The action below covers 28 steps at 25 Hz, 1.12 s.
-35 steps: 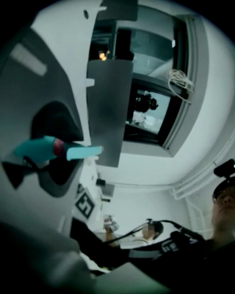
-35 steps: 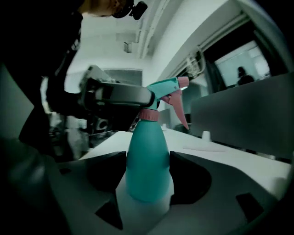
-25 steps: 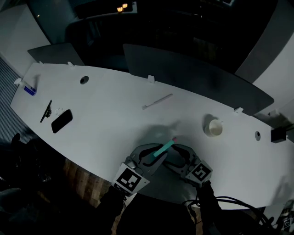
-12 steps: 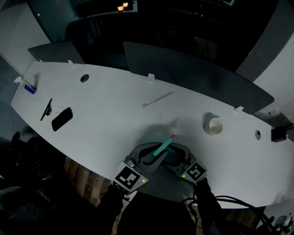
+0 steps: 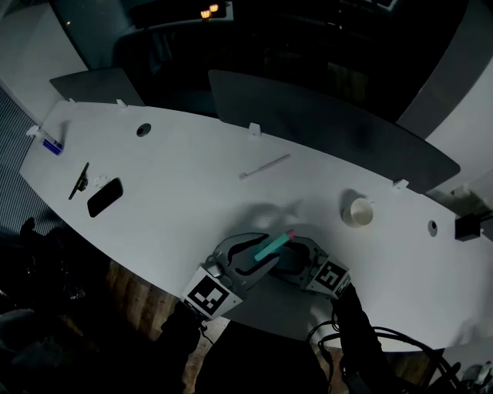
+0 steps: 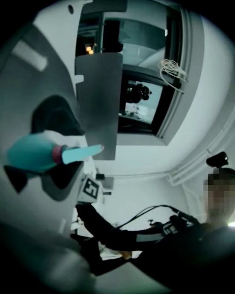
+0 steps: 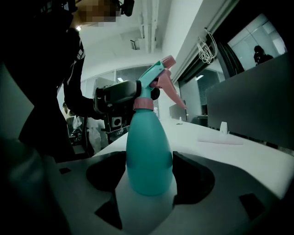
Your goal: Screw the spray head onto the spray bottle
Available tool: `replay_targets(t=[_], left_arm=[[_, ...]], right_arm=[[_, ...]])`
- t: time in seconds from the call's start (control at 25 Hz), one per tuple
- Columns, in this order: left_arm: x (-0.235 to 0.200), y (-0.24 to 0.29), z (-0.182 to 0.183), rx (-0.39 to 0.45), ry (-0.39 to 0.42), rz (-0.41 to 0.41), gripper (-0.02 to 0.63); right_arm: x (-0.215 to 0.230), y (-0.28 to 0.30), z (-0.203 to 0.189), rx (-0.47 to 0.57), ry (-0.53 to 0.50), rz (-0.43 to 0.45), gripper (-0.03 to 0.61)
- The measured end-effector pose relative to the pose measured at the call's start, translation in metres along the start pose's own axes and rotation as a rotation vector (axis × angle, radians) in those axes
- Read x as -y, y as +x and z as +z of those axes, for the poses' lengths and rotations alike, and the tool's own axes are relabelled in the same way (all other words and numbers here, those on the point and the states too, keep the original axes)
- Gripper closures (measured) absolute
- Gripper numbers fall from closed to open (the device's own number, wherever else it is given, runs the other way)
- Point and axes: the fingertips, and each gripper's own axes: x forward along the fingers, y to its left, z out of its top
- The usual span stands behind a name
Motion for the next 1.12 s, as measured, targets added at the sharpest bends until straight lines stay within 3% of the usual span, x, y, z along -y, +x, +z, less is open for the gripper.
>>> replay_targets(t=[0.16, 0.32, 0.52, 0.76, 0.92, 0.96, 1.04, 1.08, 1.12], left_arm=[[-0.001, 0.000, 0.002, -0.001, 0.029, 0.011, 0.405], [0.009, -0.003, 0.004, 0.004, 0.016, -0.018, 0.286], [0.013, -0.007, 0.005, 0.030, -0.004, 0.007, 0.251], [-0.001, -0.045, 0.015, 0.081, -0.081, 0.188, 0.223], [0.003, -0.074, 0.016, 0.066, -0.026, 0.335, 0.216], [0.004, -0.081, 0.018, 0.073, -0.016, 0.383, 0.239], [0.004, -0.095, 0.022, 0.106, -0.019, 0.471, 0.301], [0.004, -0.102, 0.025, 0.122, -0.020, 0.511, 0.400], [0.004, -0.109, 0.027, 0.130, -0.015, 0.546, 0.495]], right_arm=[[0.000, -0.004, 0.000, 0.000, 0.011, -0.013, 0.280], [0.001, -0.012, 0.006, 0.027, 0.025, -0.046, 0.279], [0.000, -0.023, 0.011, 0.040, 0.033, -0.076, 0.267], [-0.005, -0.052, 0.035, 0.089, 0.014, -0.175, 0.267], [-0.012, -0.075, 0.062, 0.174, -0.058, -0.280, 0.272], [-0.012, -0.082, 0.069, 0.197, -0.056, -0.322, 0.309], [-0.006, -0.093, 0.079, 0.235, -0.024, -0.424, 0.490], [-0.003, -0.096, 0.085, 0.258, -0.008, -0.468, 0.559], [-0.004, -0.099, 0.091, 0.280, 0.000, -0.504, 0.572]])
